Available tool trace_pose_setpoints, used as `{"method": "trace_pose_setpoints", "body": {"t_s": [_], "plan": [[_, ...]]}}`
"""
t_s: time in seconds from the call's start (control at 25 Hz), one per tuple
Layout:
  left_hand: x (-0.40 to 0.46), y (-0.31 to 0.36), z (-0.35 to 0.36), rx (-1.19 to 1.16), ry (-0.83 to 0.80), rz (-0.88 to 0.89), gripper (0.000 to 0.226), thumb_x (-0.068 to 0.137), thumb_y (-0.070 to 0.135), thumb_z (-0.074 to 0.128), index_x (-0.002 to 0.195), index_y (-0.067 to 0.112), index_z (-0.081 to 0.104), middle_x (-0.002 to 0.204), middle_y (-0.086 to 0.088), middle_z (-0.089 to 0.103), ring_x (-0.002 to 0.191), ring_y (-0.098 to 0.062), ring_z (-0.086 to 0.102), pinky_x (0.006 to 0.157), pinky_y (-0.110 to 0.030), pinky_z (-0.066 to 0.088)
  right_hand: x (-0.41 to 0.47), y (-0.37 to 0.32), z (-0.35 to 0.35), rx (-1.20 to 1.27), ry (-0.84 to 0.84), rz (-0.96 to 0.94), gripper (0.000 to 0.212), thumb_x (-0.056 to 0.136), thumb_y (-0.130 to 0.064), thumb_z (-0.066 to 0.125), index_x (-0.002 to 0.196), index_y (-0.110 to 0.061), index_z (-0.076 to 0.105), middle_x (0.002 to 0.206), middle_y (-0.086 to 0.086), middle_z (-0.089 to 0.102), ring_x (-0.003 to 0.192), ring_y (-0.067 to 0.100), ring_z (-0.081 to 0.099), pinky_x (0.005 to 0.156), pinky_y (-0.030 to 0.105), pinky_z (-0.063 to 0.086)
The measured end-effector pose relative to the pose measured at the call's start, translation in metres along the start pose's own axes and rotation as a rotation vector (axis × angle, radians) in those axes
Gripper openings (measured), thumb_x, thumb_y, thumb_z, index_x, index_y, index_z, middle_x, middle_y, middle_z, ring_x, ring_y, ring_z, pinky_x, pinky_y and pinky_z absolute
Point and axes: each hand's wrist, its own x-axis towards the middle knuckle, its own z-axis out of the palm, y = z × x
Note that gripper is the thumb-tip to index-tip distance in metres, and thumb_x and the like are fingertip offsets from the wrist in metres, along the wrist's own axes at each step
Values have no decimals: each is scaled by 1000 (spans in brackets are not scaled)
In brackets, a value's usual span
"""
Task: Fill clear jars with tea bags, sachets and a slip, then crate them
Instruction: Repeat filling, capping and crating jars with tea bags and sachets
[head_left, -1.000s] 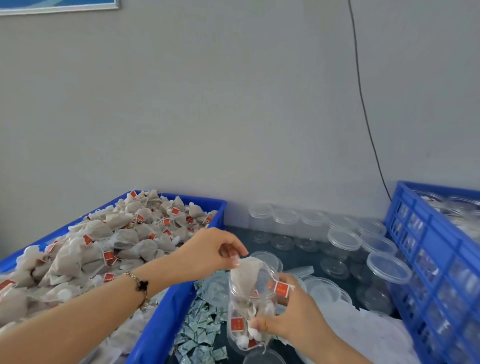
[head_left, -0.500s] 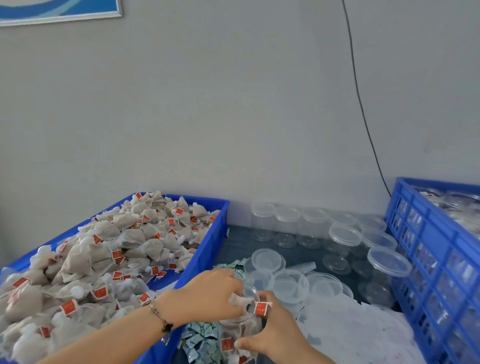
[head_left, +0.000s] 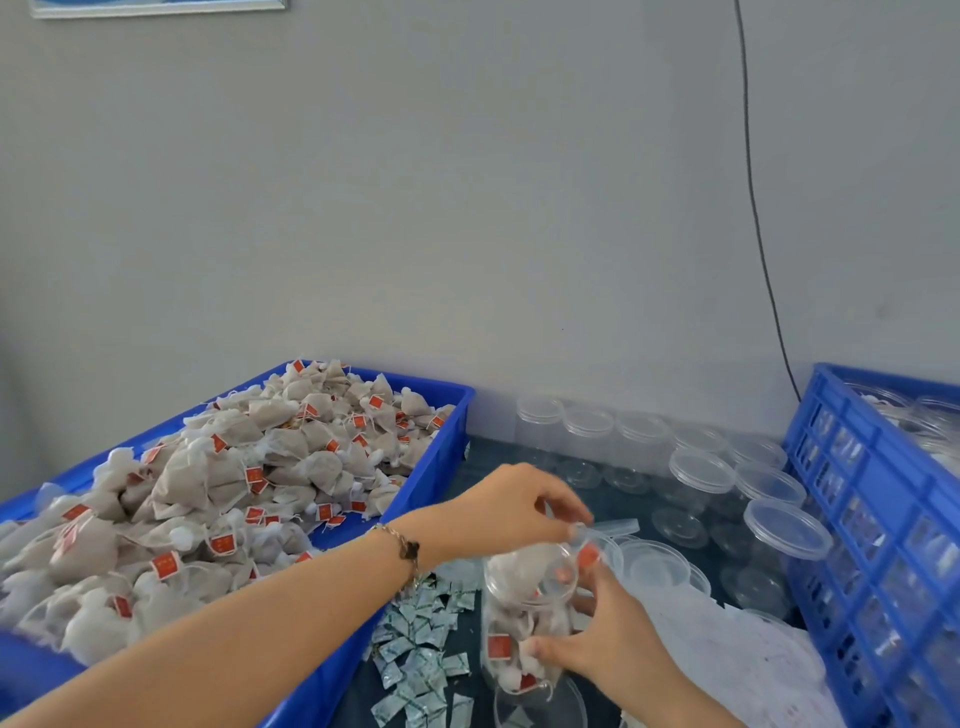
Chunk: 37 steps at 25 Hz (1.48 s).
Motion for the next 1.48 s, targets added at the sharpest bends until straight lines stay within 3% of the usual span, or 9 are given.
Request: {"method": "trace_pose_setpoints", "body": {"t_s": [0.08,0.2,0.36,0.48,0.64,0.76,1.0,1.36,1.48], "plan": [[-1,5,-4,-217,14,-37,16,89,16,66,100,25,72,82,16,67,70,8,58,70,-9,44,-6,5,-10,13,16,14,80,47,-36,92,113,-35,45,112,-22,58,102,-4,56,81,7,44],[-10,2,-3,128,-76,40,25,92,8,56,105,19,74,95,13,70,87,3,62,81,-15,48,-14,9,-19,7,27,21,87,46,-37,92,119,-30,45,115,-19,59,103,-4,57,83,10,47],[-5,13,27,614,-598,1,40,95,0,41,129,8,60,120,-12,64,105,-29,57,75,-26,41,-17,6,-16,-17,32,-4,83,41,-41,88,112,-44,45,106,-28,62,105,-6,57,89,21,51],[7,23,42,717,-846,-57,37,99,5,43,134,5,53,132,-15,54,115,-29,49,83,-25,36,-20,6,-9,-62,15,23,78,40,-45,85,105,-50,43,107,-30,59,104,-11,54,89,20,51],[5,9,1,286,-218,-106,44,83,-7,42,103,13,74,109,0,70,97,-15,63,81,-22,51,-24,9,-19,-30,86,50,82,41,-47,87,112,-43,45,107,-30,59,94,-15,56,75,8,48],[-7,-32,-22,305,166,-218,42,89,-3,40,108,18,71,114,3,68,98,-11,63,89,-29,51,-33,12,-34,-26,121,76,82,42,-45,90,111,-43,46,106,-30,58,90,-14,56,69,4,43],[-47,-104,41,710,-451,-469,36,91,-2,45,122,8,59,128,-12,54,104,-27,59,84,-35,51,-44,12,-39,12,111,92,82,39,-42,92,110,-42,49,105,-29,59,91,-12,57,67,7,48],[-45,-100,48,941,-425,-371,20,95,13,49,110,4,60,119,-13,55,106,-31,56,84,-43,49,-42,5,-30,51,87,67,89,34,-49,90,111,-43,45,107,-30,56,99,-9,54,84,16,51],[-36,-76,23,700,-124,-367,12,96,22,50,91,12,55,102,-2,61,87,-22,58,76,-33,48,-40,6,-26,35,78,96,89,34,-48,88,111,-44,45,106,-31,55,97,-10,53,77,9,48]]}}
